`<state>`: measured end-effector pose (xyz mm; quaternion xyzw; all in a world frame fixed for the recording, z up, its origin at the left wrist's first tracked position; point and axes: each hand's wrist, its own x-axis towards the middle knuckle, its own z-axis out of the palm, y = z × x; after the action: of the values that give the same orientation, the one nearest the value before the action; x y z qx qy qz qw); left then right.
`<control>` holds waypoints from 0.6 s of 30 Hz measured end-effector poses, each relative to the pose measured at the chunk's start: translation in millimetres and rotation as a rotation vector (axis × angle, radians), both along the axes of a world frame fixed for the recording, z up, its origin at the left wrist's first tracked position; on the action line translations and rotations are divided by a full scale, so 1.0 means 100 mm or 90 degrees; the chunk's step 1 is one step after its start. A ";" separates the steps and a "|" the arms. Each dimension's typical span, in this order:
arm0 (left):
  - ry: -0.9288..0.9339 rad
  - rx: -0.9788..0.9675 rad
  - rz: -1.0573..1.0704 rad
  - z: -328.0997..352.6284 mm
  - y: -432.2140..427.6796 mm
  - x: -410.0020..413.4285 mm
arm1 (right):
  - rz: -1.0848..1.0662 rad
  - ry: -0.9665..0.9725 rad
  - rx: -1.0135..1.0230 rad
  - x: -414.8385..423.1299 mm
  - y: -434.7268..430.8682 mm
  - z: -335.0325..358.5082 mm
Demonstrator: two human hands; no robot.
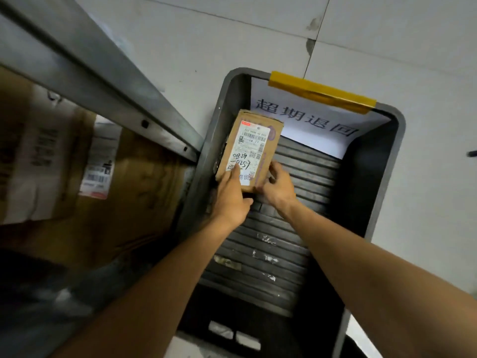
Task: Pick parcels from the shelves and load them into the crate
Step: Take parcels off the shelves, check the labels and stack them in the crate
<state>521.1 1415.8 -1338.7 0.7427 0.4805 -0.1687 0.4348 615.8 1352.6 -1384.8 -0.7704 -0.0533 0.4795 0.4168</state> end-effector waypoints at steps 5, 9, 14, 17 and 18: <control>0.074 0.033 -0.074 0.84 0.12 0.05 | 0.273 -0.092 -0.174 0.39 -0.17 1.00; 0.110 0.067 -0.167 1.99 0.14 0.27 | 0.464 -0.181 -0.221 0.62 -0.35 2.30; 0.063 0.157 -0.247 3.71 -0.02 0.55 | 0.618 -0.284 -0.259 0.74 -0.65 4.20; 0.033 0.182 -0.266 4.74 -0.23 0.64 | 0.650 -0.359 -0.279 0.81 -0.82 5.29; 0.025 0.192 -0.265 5.07 -0.31 0.65 | 0.651 -0.384 -0.278 0.84 -0.89 5.64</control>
<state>586.4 1384.7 -832.2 0.8786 0.3456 -0.1954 0.2654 699.9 1263.6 -820.6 -0.8163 -0.4305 0.3795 -0.0652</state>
